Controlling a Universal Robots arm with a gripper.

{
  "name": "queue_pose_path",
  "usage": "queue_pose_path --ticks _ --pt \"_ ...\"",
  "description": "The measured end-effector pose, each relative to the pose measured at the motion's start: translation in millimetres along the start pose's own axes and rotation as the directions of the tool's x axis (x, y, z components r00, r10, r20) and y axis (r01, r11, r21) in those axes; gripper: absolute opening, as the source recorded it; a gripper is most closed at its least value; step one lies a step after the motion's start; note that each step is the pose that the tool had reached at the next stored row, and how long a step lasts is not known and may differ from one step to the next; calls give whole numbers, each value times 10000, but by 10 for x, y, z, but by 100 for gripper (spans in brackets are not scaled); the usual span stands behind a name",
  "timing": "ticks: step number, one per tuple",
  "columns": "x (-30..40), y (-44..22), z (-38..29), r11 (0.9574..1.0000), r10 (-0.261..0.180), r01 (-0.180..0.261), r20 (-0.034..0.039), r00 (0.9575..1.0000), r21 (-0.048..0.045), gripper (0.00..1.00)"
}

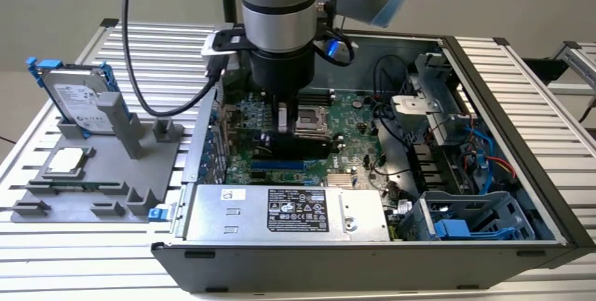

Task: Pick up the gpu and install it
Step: 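Insert the gpu into the slot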

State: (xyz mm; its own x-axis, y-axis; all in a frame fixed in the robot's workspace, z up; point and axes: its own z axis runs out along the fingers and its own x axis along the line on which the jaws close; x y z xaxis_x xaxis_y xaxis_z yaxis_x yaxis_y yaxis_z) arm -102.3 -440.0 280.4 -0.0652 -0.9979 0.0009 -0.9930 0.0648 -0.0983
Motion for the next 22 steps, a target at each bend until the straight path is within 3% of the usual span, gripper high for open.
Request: queue_pose_path --ticks 11,22 --pt "12 45 50 10000 -1 1 -2 10000 1 0" --pt "15 96 178 10000 -1 1 -3 10000 0 0"
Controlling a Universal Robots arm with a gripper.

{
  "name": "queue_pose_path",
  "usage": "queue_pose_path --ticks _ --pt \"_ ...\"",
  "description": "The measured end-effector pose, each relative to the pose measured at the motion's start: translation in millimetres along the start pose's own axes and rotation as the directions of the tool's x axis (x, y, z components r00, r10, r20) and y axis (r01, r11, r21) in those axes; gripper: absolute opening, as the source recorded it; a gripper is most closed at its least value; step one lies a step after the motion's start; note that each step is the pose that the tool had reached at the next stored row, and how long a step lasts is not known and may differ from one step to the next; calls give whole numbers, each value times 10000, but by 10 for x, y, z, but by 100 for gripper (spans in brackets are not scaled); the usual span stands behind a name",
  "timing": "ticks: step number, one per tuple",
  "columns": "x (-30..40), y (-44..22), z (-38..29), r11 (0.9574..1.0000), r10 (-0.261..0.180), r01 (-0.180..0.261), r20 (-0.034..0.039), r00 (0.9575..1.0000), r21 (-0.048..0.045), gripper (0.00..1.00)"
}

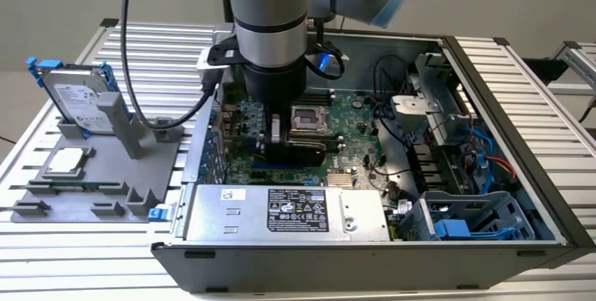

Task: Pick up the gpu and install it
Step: 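Insert the gpu into the slot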

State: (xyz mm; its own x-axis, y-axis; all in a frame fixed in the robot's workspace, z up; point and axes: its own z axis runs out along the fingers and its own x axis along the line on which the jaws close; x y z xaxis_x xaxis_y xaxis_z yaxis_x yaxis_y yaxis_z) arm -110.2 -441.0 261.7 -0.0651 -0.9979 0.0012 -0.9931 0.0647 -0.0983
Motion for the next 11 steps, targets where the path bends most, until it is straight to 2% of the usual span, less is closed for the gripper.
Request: queue_pose_path --ticks 7,11 --pt "0 17 58 10000 1 -1 0 10000 0 0" --pt "1 18 63 10000 0 0 1 10000 0 0"
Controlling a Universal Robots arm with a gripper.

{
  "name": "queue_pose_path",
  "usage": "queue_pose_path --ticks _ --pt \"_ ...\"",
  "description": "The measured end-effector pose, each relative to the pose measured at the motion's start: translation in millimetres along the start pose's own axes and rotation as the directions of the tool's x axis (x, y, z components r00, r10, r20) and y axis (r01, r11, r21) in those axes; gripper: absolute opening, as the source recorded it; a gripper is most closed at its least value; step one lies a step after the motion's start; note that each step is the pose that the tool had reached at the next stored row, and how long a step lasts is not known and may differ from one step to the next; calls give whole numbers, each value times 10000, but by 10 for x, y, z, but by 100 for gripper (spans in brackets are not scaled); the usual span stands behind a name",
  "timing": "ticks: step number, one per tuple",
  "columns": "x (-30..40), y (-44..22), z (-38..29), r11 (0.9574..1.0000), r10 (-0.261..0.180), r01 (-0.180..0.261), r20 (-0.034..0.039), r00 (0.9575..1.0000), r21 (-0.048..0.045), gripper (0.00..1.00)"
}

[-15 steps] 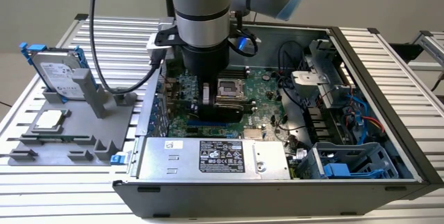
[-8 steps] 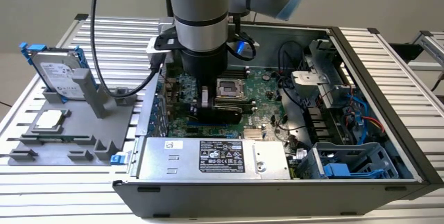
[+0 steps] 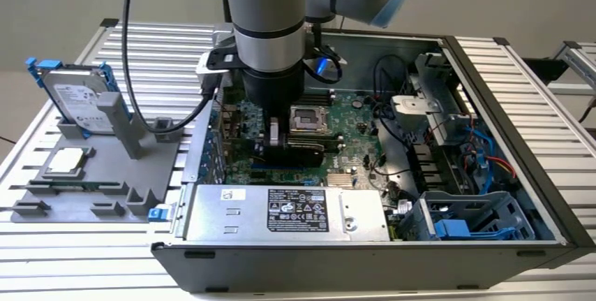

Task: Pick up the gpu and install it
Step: 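Insert the gpu into the slot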

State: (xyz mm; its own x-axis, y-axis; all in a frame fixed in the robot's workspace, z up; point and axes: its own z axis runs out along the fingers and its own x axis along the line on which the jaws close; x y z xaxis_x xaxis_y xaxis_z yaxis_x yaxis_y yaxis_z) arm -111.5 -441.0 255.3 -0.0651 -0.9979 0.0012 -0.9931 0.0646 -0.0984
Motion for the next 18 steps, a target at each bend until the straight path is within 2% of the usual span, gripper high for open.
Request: queue_pose_path --ticks 9,13,18 --pt "-2 2 -3 10000 1 -1 -1 10000 0 0" --pt "-32 -2 -44 10000 -2 2 0 10000 2 0" --pt "-33 4 -12 10000 -5 5 -3 10000 -1 0"
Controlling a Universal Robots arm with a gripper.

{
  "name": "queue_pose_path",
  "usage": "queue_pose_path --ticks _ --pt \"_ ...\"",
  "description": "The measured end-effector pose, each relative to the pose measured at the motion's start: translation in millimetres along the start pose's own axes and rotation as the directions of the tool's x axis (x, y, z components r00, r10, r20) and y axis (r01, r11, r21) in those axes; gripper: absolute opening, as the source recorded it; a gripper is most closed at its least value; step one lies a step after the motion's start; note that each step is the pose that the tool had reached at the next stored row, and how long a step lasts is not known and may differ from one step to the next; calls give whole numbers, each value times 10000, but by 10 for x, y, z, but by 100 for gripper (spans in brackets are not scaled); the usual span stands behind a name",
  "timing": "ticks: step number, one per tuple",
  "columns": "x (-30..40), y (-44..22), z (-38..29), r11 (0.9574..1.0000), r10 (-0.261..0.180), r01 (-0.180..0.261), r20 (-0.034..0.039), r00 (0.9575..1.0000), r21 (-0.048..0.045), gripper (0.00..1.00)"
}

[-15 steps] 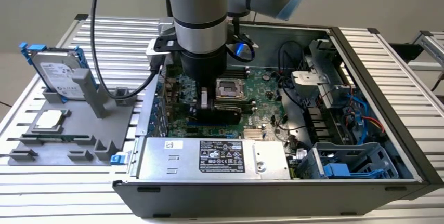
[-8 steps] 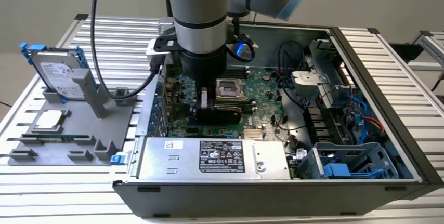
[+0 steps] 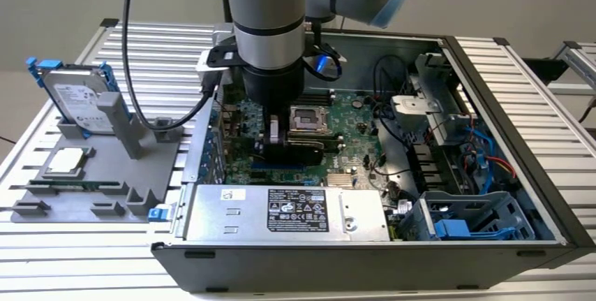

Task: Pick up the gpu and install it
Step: 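Insert the gpu into the slot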

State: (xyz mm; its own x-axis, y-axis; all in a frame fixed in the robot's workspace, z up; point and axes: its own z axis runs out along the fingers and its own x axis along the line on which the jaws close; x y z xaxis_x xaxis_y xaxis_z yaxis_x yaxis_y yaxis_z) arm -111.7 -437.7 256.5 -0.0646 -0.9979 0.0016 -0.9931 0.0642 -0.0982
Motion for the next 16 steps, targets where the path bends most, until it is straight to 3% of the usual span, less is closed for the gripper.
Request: queue_pose_path --ticks 16 --pt "-18 5 33 10000 0 0 1 10000 1 0"
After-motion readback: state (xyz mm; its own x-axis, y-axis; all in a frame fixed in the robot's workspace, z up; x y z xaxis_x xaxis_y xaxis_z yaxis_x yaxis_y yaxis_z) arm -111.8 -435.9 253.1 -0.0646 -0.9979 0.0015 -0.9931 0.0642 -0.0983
